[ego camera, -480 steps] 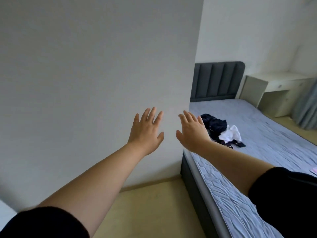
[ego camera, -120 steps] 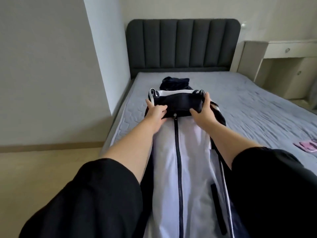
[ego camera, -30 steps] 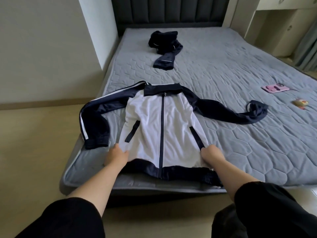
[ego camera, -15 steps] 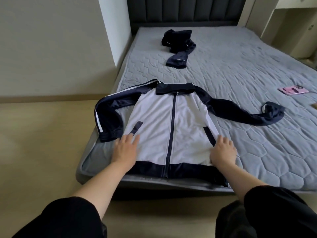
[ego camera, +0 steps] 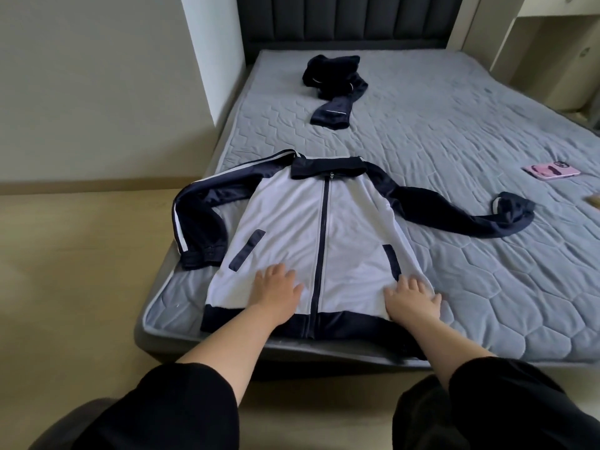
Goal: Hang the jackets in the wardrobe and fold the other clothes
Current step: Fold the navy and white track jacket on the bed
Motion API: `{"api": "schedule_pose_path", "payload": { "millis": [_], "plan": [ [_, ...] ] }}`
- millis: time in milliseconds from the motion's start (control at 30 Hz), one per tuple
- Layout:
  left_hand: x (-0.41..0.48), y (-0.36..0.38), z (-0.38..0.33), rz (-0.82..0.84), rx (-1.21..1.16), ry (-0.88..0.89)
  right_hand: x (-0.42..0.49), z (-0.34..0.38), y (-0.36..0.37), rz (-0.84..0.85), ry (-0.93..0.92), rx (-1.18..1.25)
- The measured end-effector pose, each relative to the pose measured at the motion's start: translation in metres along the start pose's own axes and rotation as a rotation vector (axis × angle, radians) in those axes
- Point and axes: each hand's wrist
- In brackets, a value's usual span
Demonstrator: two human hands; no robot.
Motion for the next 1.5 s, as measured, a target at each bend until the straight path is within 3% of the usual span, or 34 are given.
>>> {"api": "schedule_pose_path", "payload": {
  "millis": [67, 200, 300, 500, 600, 733, 867, 933, 1067, 1167, 1233, 1300, 1367, 1500],
  "plan": [
    [0.013, 0.003, -0.022, 0.033, -0.042, 0.042, 0.009, 0.000, 0.000, -0.042, 0.078, 0.028],
    [0.056, 0.011, -0.059, 0.153, -0.084, 0.056, 0.036, 0.010, -0.017, -0.171, 0.034, 0.026],
    [0.094, 0.014, -0.083, 0.195, -0.083, 0.070, 0.075, 0.002, -0.026, -0.153, 0.061, 0.066],
    [0.162, 0.015, -0.125, 0.285, -0.196, 0.108, 0.139, -0.038, -0.047, -0.149, 0.470, 1.167],
    [0.186, 0.019, -0.149, 0.278, -0.212, 0.171, 0.168, -0.066, -0.061, -0.111, 0.548, 1.783],
    [0.208, 0.030, -0.183, 0.210, -0.173, 0.205, 0.204, -0.101, -0.073, -0.196, 0.515, 2.133],
    [0.224, 0.047, -0.203, 0.048, -0.006, 0.230, 0.233, -0.121, -0.088, -0.230, 0.423, 2.150],
    [0.234, 0.051, -0.209, -0.030, 0.049, 0.267, 0.244, -0.129, -0.096, -0.203, 0.459, 2.184],
    [0.258, 0.054, -0.218, -0.111, 0.097, 0.374, 0.277, -0.157, -0.114, -0.272, 0.567, 1.988],
    [0.268, 0.058, -0.218, -0.133, 0.147, 0.449, 0.306, -0.180, -0.147, -0.602, 0.655, 1.854],
    [0.274, 0.057, -0.219, -0.135, 0.183, 0.495, 0.317, -0.190, -0.175, -0.834, 0.602, 1.657],
    [0.280, 0.054, -0.223, -0.137, 0.209, 0.520, 0.329, -0.191, -0.201, -0.904, 0.493, 1.584],
    [0.285, 0.053, -0.226, -0.124, 0.217, 0.520, 0.337, -0.193, -0.209, -0.855, 0.530, 1.685],
    [0.289, 0.053, -0.226, -0.127, 0.232, 0.520, 0.332, -0.209, -0.184, -0.487, 0.669, 2.198]
  ]
}}
Point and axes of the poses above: each hand's wrist, its own x-axis towards the middle knuckle, its own y-axis out of the palm, z = x × y
